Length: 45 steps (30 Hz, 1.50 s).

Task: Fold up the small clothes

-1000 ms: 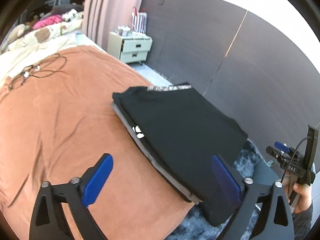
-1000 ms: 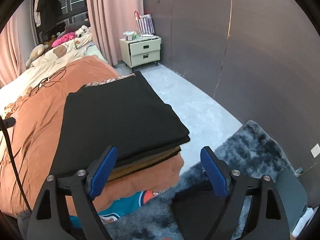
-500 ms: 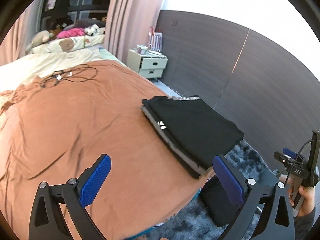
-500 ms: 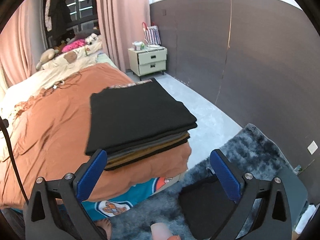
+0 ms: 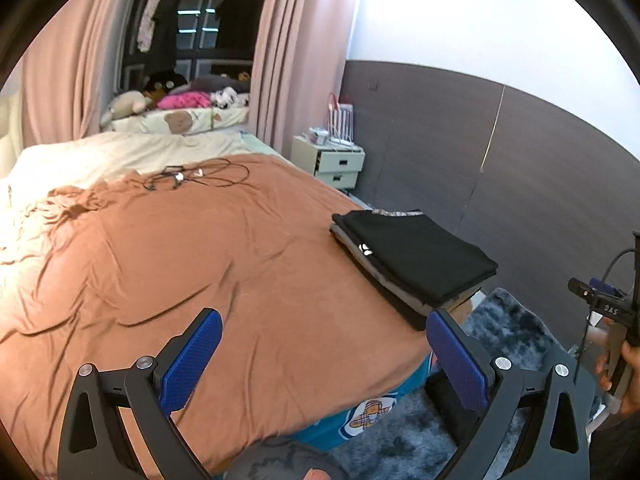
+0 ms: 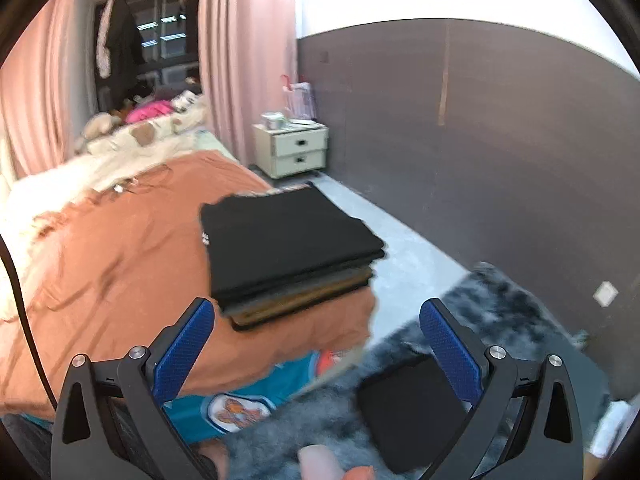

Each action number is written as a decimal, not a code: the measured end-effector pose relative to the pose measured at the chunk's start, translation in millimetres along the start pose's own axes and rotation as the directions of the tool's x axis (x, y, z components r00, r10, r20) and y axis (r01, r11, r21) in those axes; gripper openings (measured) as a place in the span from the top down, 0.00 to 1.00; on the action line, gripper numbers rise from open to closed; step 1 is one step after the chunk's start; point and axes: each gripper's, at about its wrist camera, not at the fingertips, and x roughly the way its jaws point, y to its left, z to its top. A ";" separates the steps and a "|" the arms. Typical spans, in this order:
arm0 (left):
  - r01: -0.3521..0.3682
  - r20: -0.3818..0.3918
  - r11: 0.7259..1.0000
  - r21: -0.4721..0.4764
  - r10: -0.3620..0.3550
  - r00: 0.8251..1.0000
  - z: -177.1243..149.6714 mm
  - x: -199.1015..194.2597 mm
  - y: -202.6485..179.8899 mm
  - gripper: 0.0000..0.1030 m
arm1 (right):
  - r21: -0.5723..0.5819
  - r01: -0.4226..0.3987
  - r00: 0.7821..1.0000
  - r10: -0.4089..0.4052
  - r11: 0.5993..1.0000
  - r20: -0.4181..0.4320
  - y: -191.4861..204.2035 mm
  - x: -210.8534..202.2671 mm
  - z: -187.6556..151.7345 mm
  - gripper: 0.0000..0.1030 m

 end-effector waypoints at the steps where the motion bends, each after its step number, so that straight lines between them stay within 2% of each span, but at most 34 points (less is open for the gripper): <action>1: -0.010 0.008 1.000 0.007 0.010 1.000 -3.6 -6.5 0.3 0.00 | -0.012 -0.003 1.000 0.003 1.000 0.010 2.5 -6.0 -5.0 0.00; 9: -0.055 0.076 0.998 0.043 0.051 0.996 -33.1 -53.4 0.3 0.00 | -0.018 -0.064 0.997 0.065 0.998 0.030 9.5 -33.8 -20.9 0.00; 14: -0.068 0.088 0.997 0.046 0.064 0.994 -50.6 -74.0 -0.8 0.00 | -0.027 -0.110 0.993 0.111 0.994 0.037 10.1 -50.3 -30.0 0.00; 18: -0.091 0.114 0.995 0.045 0.085 0.990 -64.2 -92.0 -3.0 0.00 | -0.065 -0.170 0.982 0.174 0.983 0.067 18.3 -72.0 -42.4 0.00; 23: -0.098 0.141 0.994 0.037 0.092 0.986 -81.2 -113.9 0.4 0.00 | -0.047 -0.218 0.971 0.222 0.975 0.084 14.6 -87.0 -57.0 0.00; 31: -0.134 0.155 0.991 0.026 0.128 0.979 -108.3 -135.2 12.3 0.00 | -0.031 -0.245 0.965 0.246 0.969 0.092 15.5 -89.3 -80.9 0.00; 36: -0.146 0.171 0.989 0.009 0.142 0.975 -123.8 -148.3 23.1 0.00 | -0.027 -0.292 0.953 0.293 0.956 0.071 22.8 -90.1 -97.6 0.00; 45: -0.162 0.178 0.987 -0.003 0.160 0.971 -148.8 -163.3 44.5 0.00 | -0.059 -0.300 0.950 0.304 0.952 0.075 35.2 -91.2 -104.3 0.00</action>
